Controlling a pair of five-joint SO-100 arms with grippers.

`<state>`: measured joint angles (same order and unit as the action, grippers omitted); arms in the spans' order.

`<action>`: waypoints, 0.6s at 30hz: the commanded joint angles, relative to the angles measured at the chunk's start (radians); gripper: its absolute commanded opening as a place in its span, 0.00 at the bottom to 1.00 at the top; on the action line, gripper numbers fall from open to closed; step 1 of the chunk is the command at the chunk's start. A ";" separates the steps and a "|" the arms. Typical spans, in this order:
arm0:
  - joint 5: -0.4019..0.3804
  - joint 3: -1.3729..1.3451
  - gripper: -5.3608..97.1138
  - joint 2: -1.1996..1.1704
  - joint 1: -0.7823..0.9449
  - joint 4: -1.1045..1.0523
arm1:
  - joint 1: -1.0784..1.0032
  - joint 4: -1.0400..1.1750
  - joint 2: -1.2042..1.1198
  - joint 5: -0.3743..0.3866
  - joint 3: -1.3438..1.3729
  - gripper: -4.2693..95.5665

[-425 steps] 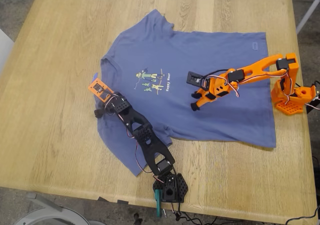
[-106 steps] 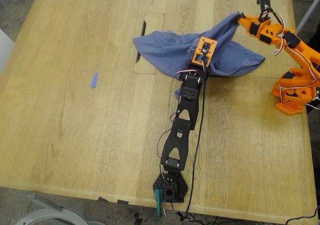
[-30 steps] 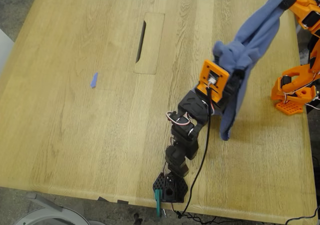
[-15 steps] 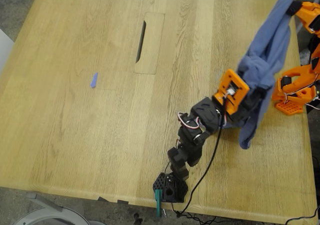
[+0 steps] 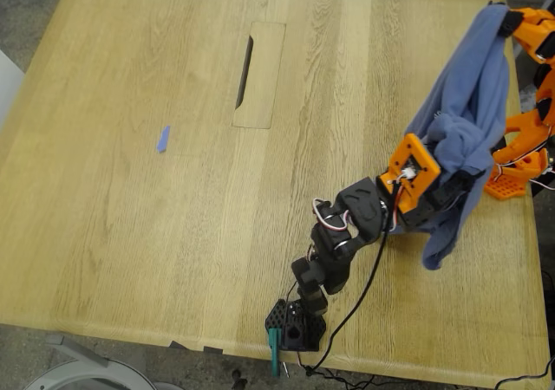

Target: Fold a T-shirt

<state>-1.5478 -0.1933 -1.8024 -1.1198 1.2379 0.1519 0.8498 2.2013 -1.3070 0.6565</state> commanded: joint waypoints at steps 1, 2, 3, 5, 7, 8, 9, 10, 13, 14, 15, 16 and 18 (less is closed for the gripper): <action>0.006 0.009 0.05 -0.117 0.014 -0.061 | 0.018 -0.058 -0.015 -0.029 -0.031 0.04; 0.000 0.009 0.05 -0.123 0.028 -0.066 | 0.025 -0.074 -0.023 -0.037 -0.028 0.04; -0.011 0.009 0.05 -0.127 0.046 -0.077 | 0.032 -0.092 -0.029 -0.041 -0.025 0.04; -0.044 0.009 0.05 -0.141 0.110 -0.124 | 0.034 -0.129 -0.044 -0.044 -0.020 0.04; -0.057 0.009 0.05 -0.158 0.161 -0.127 | 0.028 -0.175 -0.058 -0.052 -0.009 0.04; -0.057 0.009 0.05 -0.166 0.184 -0.123 | 0.018 -0.198 -0.067 -0.055 -0.008 0.04; -0.057 0.005 0.05 -0.172 0.202 -0.121 | 0.008 -0.221 -0.077 -0.055 -0.008 0.04; -0.055 0.000 0.05 -0.176 0.212 -0.121 | 0.003 -0.241 -0.086 -0.055 -0.008 0.04; -0.060 -0.008 0.05 -0.186 0.218 -0.121 | 0.014 -0.235 -0.091 -0.055 -0.023 0.04; -0.063 -0.008 0.05 -0.187 0.218 -0.121 | 0.015 -0.219 -0.091 -0.054 -0.035 0.04; -0.066 -0.008 0.05 -0.190 0.218 -0.118 | 0.020 -0.192 -0.091 -0.052 -0.051 0.04; -0.071 -0.008 0.05 -0.192 0.216 -0.117 | 0.032 -0.161 -0.089 -0.052 -0.069 0.04; -0.075 -0.011 0.05 -0.193 0.179 -0.098 | 0.071 -0.100 -0.081 -0.052 -0.092 0.04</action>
<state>-1.6091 -0.2071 -1.9083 -0.9097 1.1842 0.1933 0.7194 2.1123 -1.3560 0.6151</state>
